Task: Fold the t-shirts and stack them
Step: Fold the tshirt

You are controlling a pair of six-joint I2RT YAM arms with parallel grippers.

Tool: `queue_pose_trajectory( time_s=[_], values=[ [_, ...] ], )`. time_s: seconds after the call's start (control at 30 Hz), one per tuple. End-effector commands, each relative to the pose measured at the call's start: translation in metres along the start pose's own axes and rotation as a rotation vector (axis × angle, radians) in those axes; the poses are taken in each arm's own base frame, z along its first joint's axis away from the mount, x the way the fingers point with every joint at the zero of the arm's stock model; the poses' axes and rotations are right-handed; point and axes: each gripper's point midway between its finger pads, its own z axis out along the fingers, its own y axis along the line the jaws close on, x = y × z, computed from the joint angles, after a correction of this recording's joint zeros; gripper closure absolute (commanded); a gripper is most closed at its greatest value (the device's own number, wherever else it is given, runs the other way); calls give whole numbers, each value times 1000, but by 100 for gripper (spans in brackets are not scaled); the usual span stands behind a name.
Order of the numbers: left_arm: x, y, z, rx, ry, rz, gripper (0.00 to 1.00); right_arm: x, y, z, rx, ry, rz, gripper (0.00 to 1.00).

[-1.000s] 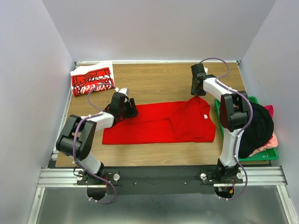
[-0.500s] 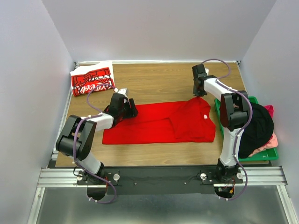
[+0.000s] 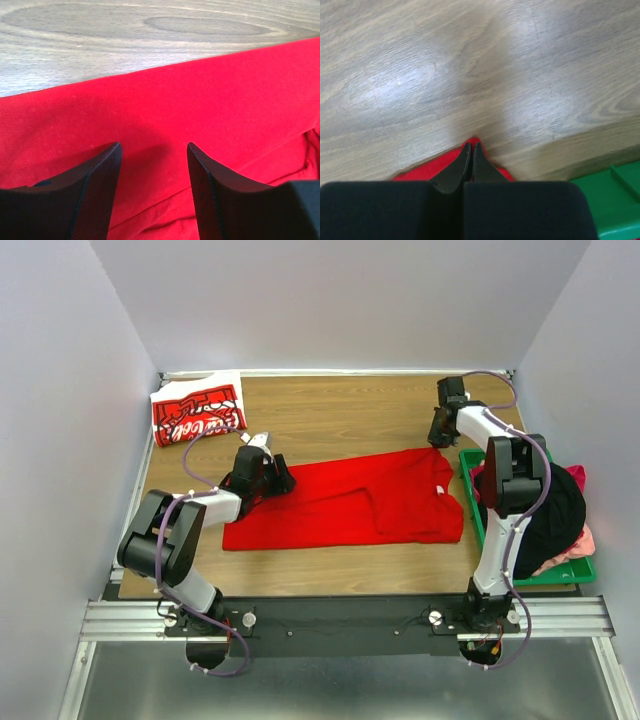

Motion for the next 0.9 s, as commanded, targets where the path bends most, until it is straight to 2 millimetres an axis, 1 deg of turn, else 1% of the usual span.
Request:
queue_pose_trajectory(
  time_s=[0.0,0.17,0.27,0.37,0.43,0.53,0.63,0.67,0.7,0.73,0.77,0.8,0.83,0.87],
  values=[
    [23,8,-5,-12,59,-32,37,1,4,11,-77,43,71,100],
    [19,7,-8,-10,39,-45,38,-10,7,14,-109,37,91,100],
    [20,8,-10,-14,36,-48,38,-18,8,20,-106,24,86,99],
    [19,7,-12,-12,30,-48,38,-22,5,25,-87,14,82,100],
    [20,8,-12,-13,31,-52,38,-22,3,31,-78,19,85,100],
    [21,7,-14,-10,29,-56,39,-27,4,35,-81,12,81,99],
    [20,7,-15,-10,29,-53,39,-38,13,39,-114,-2,73,100],
    [20,7,-14,-8,29,-49,38,-36,17,46,-127,10,67,100],
    [21,7,-15,-9,30,-49,38,-48,21,45,-142,-14,62,99],
    [20,7,-15,-8,29,-49,38,-45,24,54,-153,0,56,100],
    [21,7,-15,-9,30,-49,39,-56,29,54,-169,-22,53,100],
    [20,7,-15,-10,28,-52,38,-51,29,59,-170,-8,52,100],
    [20,6,-16,-9,26,-56,38,-60,33,60,-178,-28,51,100],
    [19,6,-17,-9,23,-59,38,-63,40,61,-213,-26,51,99]
  ],
)
